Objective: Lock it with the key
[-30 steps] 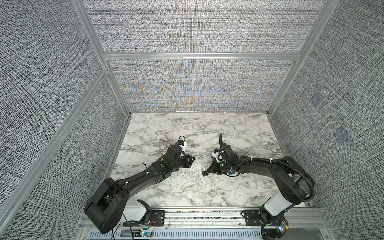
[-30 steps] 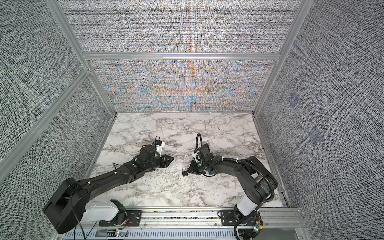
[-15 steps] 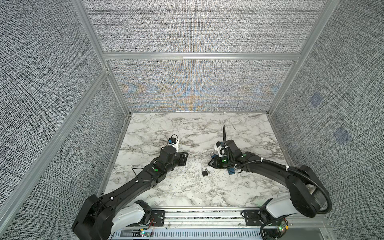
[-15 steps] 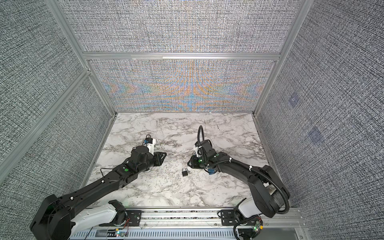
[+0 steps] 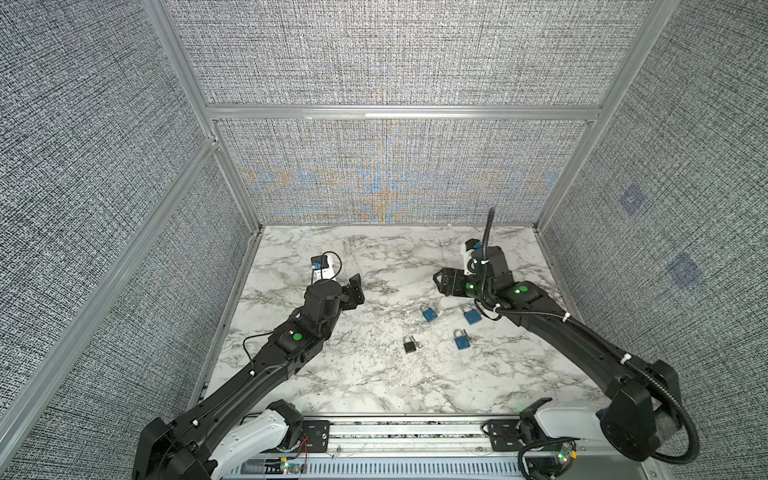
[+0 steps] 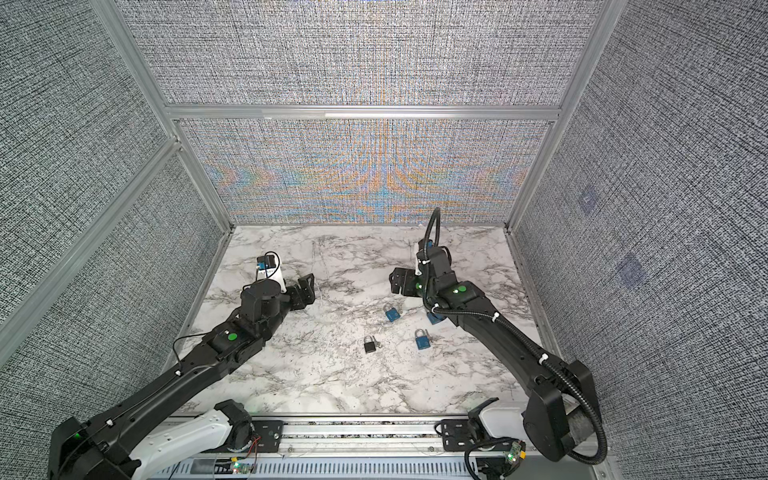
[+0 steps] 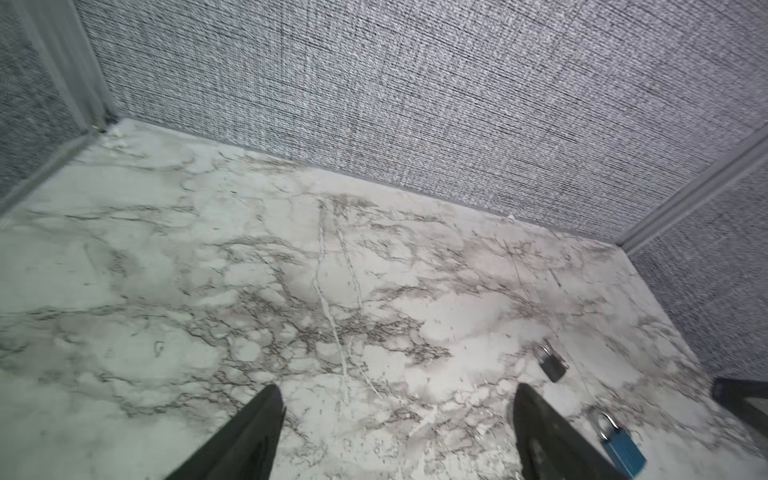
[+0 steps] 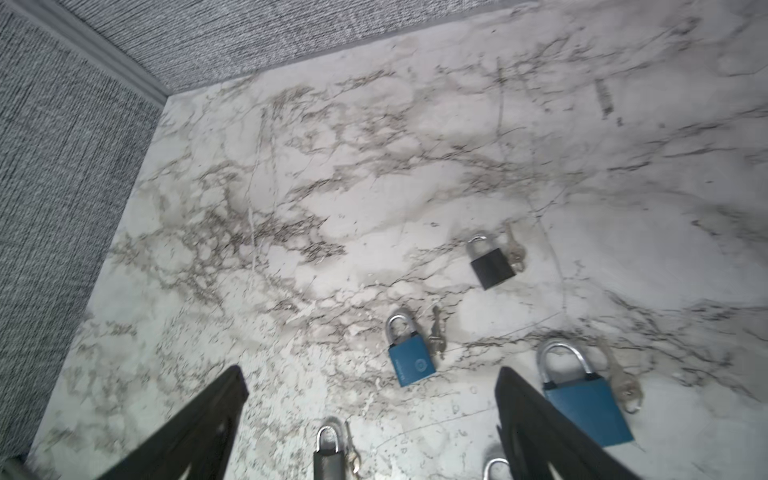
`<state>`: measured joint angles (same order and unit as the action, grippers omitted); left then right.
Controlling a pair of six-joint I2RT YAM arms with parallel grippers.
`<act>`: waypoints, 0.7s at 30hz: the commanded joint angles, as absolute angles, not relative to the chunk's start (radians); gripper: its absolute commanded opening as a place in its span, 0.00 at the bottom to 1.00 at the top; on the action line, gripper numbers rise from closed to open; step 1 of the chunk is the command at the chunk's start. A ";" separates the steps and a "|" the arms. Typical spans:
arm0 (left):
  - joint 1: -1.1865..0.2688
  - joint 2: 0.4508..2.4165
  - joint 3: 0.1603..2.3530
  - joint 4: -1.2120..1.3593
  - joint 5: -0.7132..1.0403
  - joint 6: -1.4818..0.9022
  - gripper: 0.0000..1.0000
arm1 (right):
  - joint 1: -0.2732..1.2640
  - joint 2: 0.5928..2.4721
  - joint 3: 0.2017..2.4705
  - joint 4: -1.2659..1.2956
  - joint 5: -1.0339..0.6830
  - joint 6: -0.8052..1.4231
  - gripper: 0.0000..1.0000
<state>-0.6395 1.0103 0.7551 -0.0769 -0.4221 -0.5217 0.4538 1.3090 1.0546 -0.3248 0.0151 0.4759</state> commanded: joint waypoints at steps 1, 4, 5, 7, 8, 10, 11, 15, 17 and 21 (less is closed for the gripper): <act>-0.625 1.042 0.776 -0.069 -0.539 -0.451 0.99 | 0.406 1.286 1.043 -0.294 0.094 0.474 0.99; -0.594 1.105 0.809 -0.070 -0.587 -0.418 0.99 | 0.350 1.257 1.004 -0.253 0.150 0.490 0.99; -0.582 1.124 0.815 -0.063 -0.604 -0.411 0.99 | 0.335 1.248 0.992 -0.241 0.171 0.487 0.99; -0.544 1.166 0.824 -0.036 -0.625 -0.404 0.99 | 0.303 1.221 0.962 -0.221 0.242 0.459 0.99; -0.528 1.181 0.824 -0.020 -0.635 -0.400 0.99 | 0.293 1.210 0.949 -0.209 0.275 0.444 0.99; -0.496 1.212 0.809 0.041 -0.674 -0.368 0.99 | 0.258 1.184 0.891 -0.160 0.379 0.391 0.99; -0.481 1.224 0.797 0.084 -0.676 -0.331 0.99 | 0.235 1.176 0.863 -0.123 0.413 0.358 0.99; -0.437 1.288 0.723 0.319 -0.675 -0.127 0.99 | 0.100 1.170 0.760 0.002 0.435 0.296 0.99; -0.419 1.316 0.681 0.436 -0.704 -0.084 0.99 | 0.069 1.172 0.684 0.111 0.482 0.236 0.99; -0.349 1.319 0.596 0.591 -0.676 -0.045 0.99 | 0.039 1.188 0.530 0.373 0.571 0.125 0.99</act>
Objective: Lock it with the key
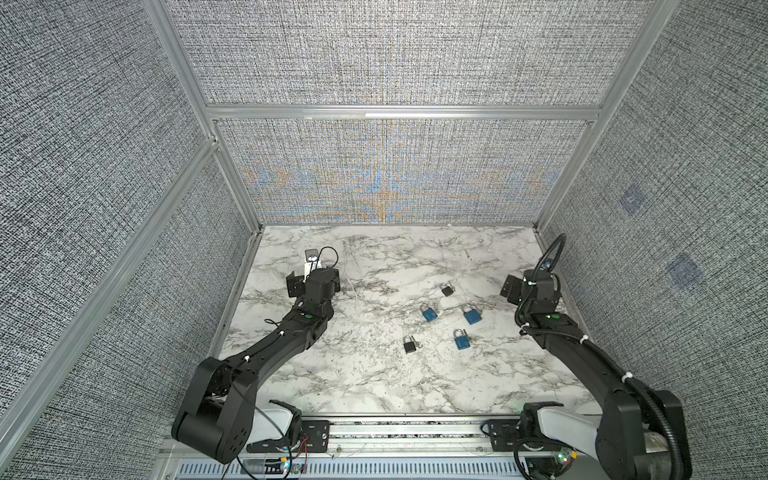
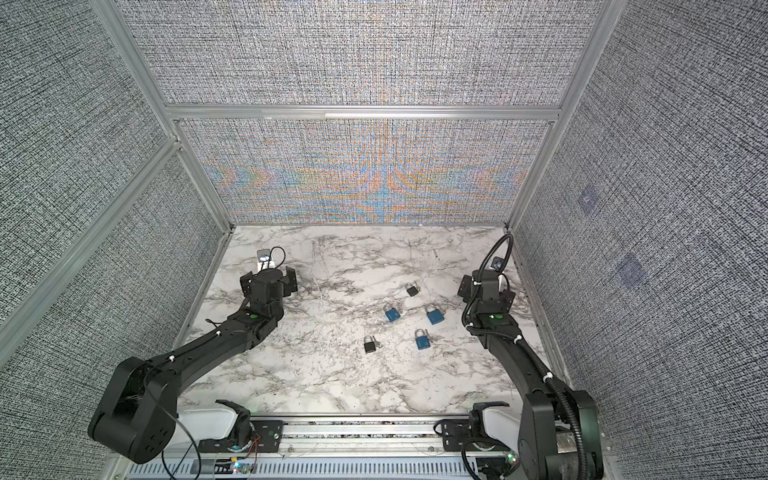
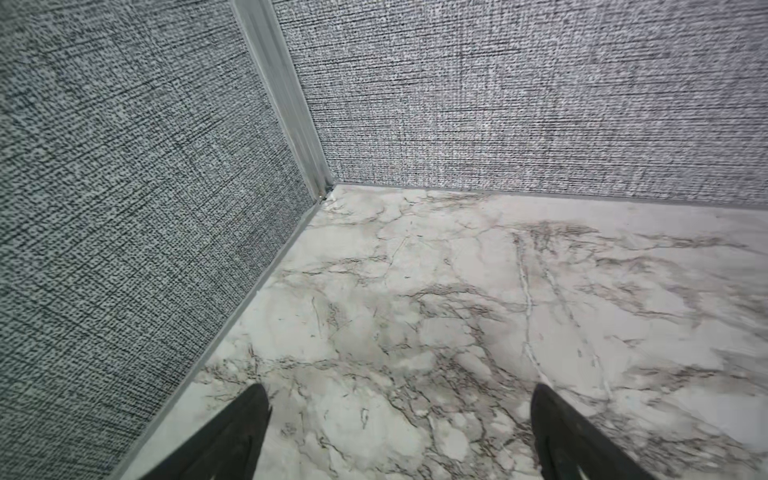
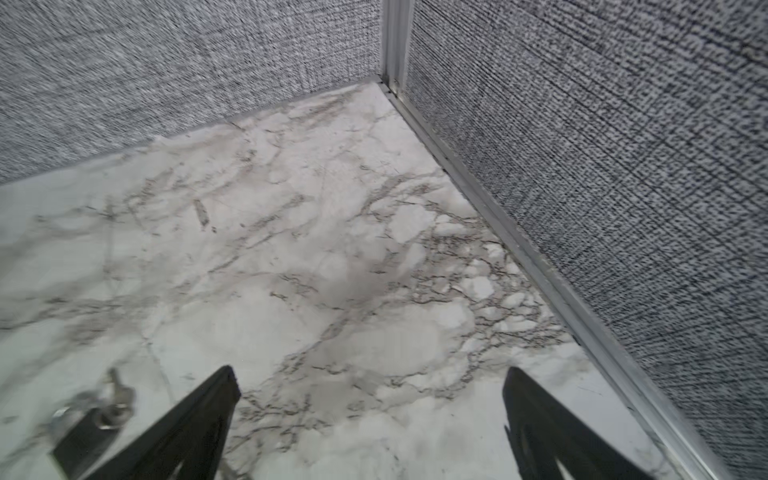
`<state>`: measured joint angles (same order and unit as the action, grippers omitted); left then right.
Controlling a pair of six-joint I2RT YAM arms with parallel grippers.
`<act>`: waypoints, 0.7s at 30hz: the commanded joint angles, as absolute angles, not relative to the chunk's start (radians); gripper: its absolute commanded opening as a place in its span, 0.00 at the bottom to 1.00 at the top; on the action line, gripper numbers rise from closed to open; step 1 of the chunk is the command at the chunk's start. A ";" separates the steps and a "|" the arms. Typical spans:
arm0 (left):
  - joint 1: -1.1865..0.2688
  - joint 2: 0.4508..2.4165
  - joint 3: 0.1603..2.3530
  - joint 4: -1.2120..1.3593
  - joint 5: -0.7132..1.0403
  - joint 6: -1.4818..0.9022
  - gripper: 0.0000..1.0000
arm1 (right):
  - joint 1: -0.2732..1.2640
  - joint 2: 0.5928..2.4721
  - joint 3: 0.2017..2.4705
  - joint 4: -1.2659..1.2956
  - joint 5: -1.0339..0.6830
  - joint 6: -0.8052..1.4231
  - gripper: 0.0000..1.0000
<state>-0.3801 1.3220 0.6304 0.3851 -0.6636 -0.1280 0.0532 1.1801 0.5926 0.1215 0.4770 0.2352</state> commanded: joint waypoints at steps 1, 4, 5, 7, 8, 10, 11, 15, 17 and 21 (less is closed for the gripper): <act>-0.335 1.317 0.579 0.622 -0.679 -0.032 0.99 | 0.030 1.198 0.496 0.440 0.567 0.108 0.99; -0.308 1.313 0.490 0.716 -0.687 -0.043 0.99 | 0.009 1.256 0.397 0.649 0.539 0.080 0.99; -0.308 1.312 0.450 0.757 -0.665 -0.042 0.99 | 0.007 1.275 0.381 0.687 0.517 0.081 0.99; -0.305 1.306 0.402 0.807 -0.669 -0.061 0.99 | 0.003 1.312 0.383 0.674 0.479 0.117 0.99; -0.298 1.286 0.394 0.798 -0.651 -0.079 0.99 | 0.004 1.332 0.369 0.715 0.452 0.128 0.99; -0.292 1.255 0.352 0.864 -0.651 -0.040 0.99 | 0.002 1.366 0.335 0.814 0.405 0.134 0.99; -0.290 1.244 0.330 0.888 -0.644 -0.006 0.99 | 0.003 1.371 0.330 0.836 0.374 0.119 0.99; -0.279 1.219 0.271 0.954 -0.627 0.028 0.99 | -0.001 1.434 0.328 0.921 0.371 0.106 0.99; -0.271 1.242 0.253 0.999 -0.620 0.039 0.99 | -0.004 1.483 0.323 0.979 0.348 0.096 0.99; -0.242 1.383 0.220 1.207 -0.614 0.111 0.99 | -0.009 1.500 0.366 0.910 0.294 0.086 0.99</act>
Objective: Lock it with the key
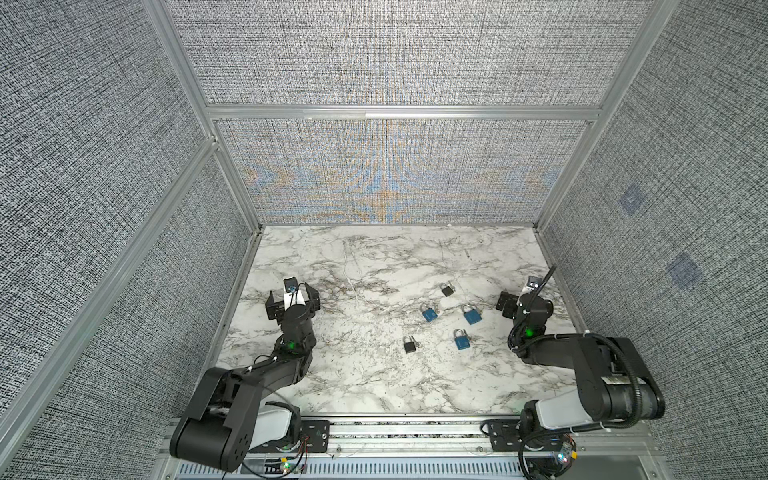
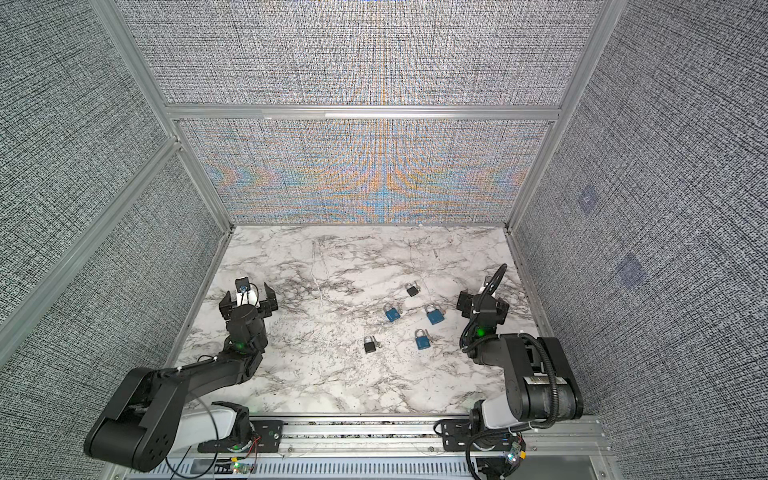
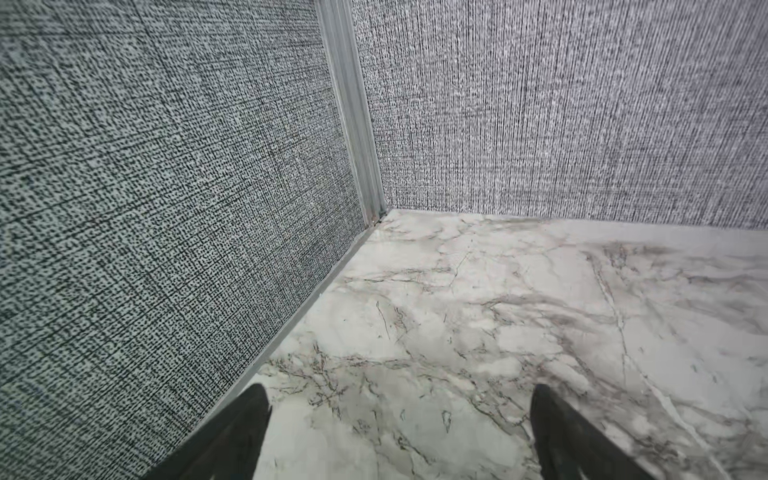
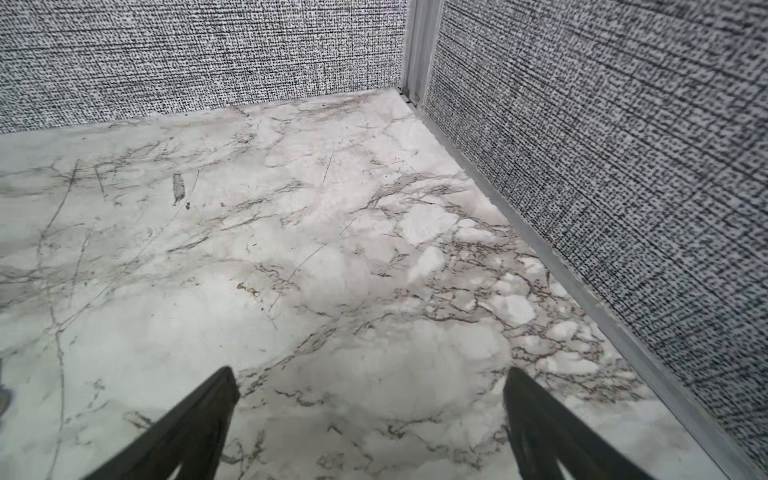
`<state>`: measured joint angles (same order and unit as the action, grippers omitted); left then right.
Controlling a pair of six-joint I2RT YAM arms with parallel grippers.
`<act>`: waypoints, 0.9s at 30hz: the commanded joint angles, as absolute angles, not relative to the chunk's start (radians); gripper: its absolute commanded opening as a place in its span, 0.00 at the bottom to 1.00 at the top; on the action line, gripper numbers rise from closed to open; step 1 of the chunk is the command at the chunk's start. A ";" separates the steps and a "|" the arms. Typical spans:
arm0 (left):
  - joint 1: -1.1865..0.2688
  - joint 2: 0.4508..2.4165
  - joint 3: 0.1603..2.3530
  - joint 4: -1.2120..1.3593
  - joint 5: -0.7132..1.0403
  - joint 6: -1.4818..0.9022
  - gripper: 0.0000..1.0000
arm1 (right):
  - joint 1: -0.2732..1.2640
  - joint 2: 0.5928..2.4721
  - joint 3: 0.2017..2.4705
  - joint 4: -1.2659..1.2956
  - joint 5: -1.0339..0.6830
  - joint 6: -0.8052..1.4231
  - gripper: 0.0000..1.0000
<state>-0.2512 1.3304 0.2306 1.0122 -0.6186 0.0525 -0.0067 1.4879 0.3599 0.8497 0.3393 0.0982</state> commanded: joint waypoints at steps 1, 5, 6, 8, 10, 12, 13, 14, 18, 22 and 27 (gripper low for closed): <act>-0.236 1.408 0.207 1.250 -0.591 0.113 0.99 | -0.013 1.495 0.356 0.918 0.284 0.088 0.99; -0.214 1.508 0.192 1.353 -0.479 0.137 1.00 | -0.028 1.547 0.281 1.109 0.232 0.080 0.99; -0.208 1.489 0.199 1.299 -0.465 0.117 0.99 | -0.027 1.532 0.282 1.078 0.227 0.084 0.99; -0.185 1.472 0.197 1.277 -0.419 0.092 0.99 | -0.027 1.538 0.296 1.062 0.233 0.086 0.99; -0.174 1.482 0.201 1.280 -0.394 0.097 0.99 | -0.028 1.539 0.295 1.066 0.233 0.081 0.99; -0.162 1.480 0.217 1.242 -0.367 0.087 0.99 | -0.027 1.543 0.293 1.075 0.233 0.081 0.99; -0.156 1.480 0.224 1.232 -0.356 0.083 0.99 | -0.027 1.541 0.296 1.069 0.233 0.081 0.99; -0.149 1.479 0.231 1.214 -0.343 0.077 0.99 | -0.027 1.540 0.296 1.070 0.233 0.081 0.99; -0.110 1.474 0.236 1.184 -0.280 0.047 0.99 | -0.027 1.541 0.293 1.071 0.231 0.082 0.99; -0.054 1.479 0.199 1.241 -0.165 0.014 0.99 | -0.027 1.542 0.294 1.071 0.230 0.083 0.99; -0.047 1.517 0.183 1.300 -0.118 0.018 0.99 | -0.028 1.542 0.296 1.071 0.231 0.082 0.99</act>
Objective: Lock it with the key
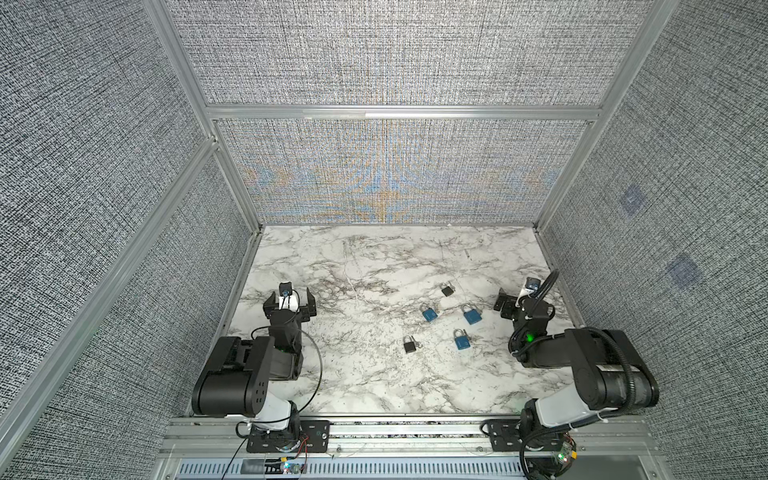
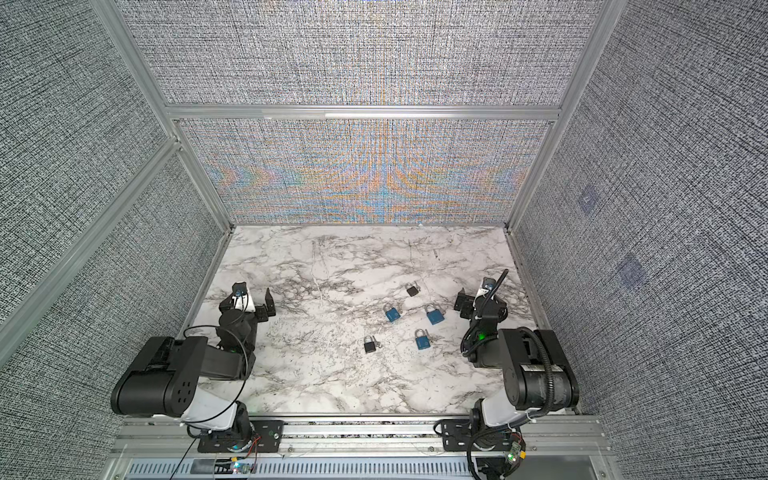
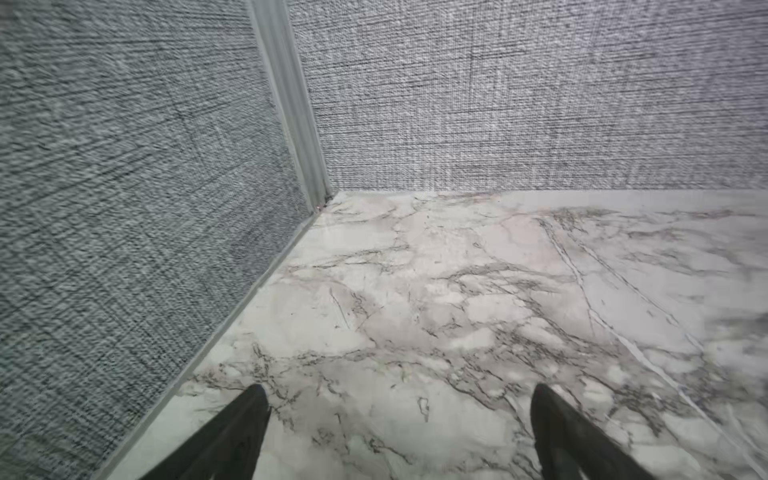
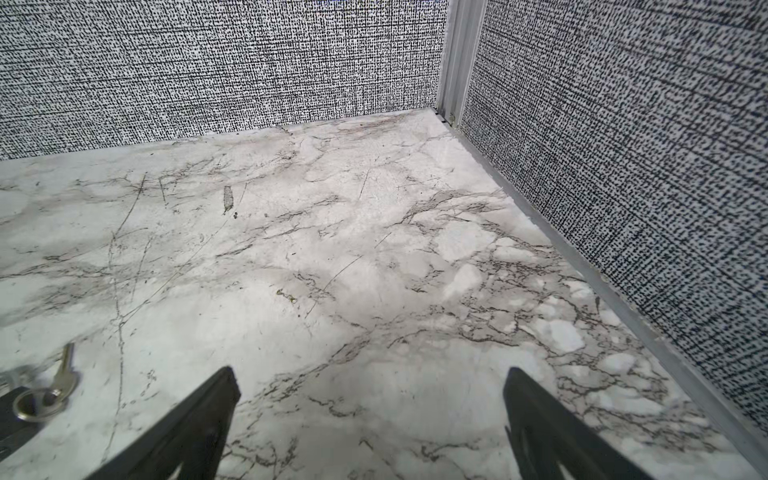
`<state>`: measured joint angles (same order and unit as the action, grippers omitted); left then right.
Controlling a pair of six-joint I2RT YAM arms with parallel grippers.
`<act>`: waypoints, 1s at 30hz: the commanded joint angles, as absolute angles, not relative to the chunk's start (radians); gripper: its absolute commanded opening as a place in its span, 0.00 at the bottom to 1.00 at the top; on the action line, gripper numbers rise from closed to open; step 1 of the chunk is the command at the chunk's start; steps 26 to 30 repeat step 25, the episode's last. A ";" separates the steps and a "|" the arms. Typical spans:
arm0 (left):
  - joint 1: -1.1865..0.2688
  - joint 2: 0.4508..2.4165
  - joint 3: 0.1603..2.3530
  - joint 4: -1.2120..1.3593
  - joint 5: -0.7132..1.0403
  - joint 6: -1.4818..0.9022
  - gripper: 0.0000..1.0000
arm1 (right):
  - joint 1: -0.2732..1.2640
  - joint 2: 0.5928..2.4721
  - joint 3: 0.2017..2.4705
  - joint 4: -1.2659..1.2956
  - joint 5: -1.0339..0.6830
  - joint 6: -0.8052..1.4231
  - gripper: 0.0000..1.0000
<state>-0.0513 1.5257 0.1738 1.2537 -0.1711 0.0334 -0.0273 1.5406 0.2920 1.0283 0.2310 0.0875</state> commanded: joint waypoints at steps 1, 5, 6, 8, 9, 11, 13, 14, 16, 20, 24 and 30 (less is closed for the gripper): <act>-0.047 1.519 0.182 1.303 -0.118 0.017 1.00 | -0.027 1.543 0.295 1.070 0.233 0.081 0.99; -0.046 1.530 0.175 1.332 -0.112 0.028 1.00 | -0.027 1.542 0.295 1.071 0.233 0.081 0.99; -0.046 1.532 0.175 1.338 -0.112 0.028 1.00 | -0.027 1.541 0.296 1.071 0.233 0.081 0.99; -0.046 1.530 0.173 1.340 -0.112 0.029 0.99 | -0.027 1.541 0.296 1.071 0.233 0.080 0.99; -0.045 1.531 0.173 1.340 -0.112 0.029 0.99 | -0.026 1.542 0.296 1.071 0.233 0.080 0.99; -0.045 1.531 0.169 1.347 -0.113 0.031 0.99 | -0.027 1.542 0.295 1.072 0.233 0.080 0.99; -0.045 1.531 0.170 1.347 -0.112 0.031 0.99 | -0.026 1.542 0.293 1.072 0.233 0.080 0.99; -0.045 1.532 0.170 1.345 -0.112 0.031 0.99 | -0.026 1.541 0.293 1.071 0.233 0.080 0.99; -0.045 1.530 0.169 1.347 -0.113 0.031 0.99 | -0.026 1.541 0.293 1.071 0.235 0.080 0.99; -0.046 1.534 0.173 1.342 -0.112 0.031 0.99 | -0.026 1.542 0.293 1.071 0.235 0.080 0.99; -0.046 1.533 0.178 1.333 -0.110 0.029 0.99 | -0.026 1.541 0.293 1.071 0.235 0.080 0.99; -0.046 1.532 0.176 1.336 -0.110 0.031 0.99 | -0.026 1.541 0.294 1.071 0.235 0.080 0.99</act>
